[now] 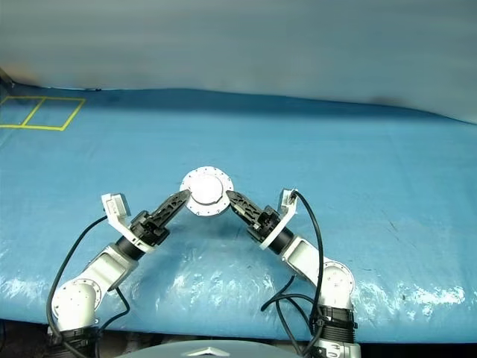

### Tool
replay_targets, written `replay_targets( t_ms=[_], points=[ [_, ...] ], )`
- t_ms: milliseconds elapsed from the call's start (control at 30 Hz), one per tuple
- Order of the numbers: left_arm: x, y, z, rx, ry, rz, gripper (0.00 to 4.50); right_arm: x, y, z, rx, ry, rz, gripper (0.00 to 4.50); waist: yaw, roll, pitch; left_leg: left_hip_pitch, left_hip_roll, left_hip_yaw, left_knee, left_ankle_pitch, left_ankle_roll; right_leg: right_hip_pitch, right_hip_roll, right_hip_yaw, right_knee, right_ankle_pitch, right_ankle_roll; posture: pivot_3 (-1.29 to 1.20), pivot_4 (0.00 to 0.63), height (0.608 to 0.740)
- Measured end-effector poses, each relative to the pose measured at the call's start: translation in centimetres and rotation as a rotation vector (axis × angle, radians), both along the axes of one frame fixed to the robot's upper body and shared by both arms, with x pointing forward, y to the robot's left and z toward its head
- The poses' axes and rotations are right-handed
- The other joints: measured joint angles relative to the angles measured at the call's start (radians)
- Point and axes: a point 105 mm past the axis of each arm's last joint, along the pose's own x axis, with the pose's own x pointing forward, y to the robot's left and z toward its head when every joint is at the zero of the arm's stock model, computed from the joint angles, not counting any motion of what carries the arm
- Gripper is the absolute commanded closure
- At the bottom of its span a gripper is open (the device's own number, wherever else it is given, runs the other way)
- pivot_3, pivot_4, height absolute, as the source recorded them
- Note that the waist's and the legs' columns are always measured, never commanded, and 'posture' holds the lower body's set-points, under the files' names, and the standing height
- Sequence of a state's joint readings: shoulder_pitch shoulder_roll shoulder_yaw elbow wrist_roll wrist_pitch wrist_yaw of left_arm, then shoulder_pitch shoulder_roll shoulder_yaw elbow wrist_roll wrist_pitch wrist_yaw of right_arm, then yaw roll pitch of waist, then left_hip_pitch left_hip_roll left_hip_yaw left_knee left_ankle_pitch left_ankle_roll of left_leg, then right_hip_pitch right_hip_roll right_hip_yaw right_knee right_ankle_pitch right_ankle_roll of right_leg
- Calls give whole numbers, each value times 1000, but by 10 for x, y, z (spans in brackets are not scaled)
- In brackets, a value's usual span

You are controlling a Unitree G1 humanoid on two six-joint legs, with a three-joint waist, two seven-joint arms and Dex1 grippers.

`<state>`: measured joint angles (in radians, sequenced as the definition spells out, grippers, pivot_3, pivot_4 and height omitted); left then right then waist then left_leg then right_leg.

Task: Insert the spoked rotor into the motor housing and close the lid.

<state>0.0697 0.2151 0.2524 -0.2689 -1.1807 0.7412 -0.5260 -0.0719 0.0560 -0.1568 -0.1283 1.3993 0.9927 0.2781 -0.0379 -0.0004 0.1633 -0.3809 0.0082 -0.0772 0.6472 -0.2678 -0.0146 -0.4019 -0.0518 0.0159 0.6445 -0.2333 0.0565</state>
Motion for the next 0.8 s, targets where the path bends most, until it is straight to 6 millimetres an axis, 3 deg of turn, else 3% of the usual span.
replay_targets(
  t_ms=[333, 600, 800],
  points=[
    [4, -28, -9, -93, 51, -74, 62, -2, 5, -2, -40, 5, 32, 3299, 0, 0, 0, 0, 0, 0, 1, 0, 0, 0, 0, 0, 0, 0, 0, 0, 150, 740],
    [9, -45, -4, -136, 30, -92, 62, 0, 4, -3, -66, 10, 31, 3299, 0, 0, 0, 0, 0, 0, 1, 0, 0, 0, 0, 0, 0, 0, 0, 0, 150, 740],
    [12, -45, -13, -115, 67, -74, 62, 0, 3, -5, -82, 16, 31, 3299, 0, 0, 0, 0, 0, 0, 1, 0, 0, 0, 0, 0, 0, 0, 0, 0, 150, 740]
  ],
)
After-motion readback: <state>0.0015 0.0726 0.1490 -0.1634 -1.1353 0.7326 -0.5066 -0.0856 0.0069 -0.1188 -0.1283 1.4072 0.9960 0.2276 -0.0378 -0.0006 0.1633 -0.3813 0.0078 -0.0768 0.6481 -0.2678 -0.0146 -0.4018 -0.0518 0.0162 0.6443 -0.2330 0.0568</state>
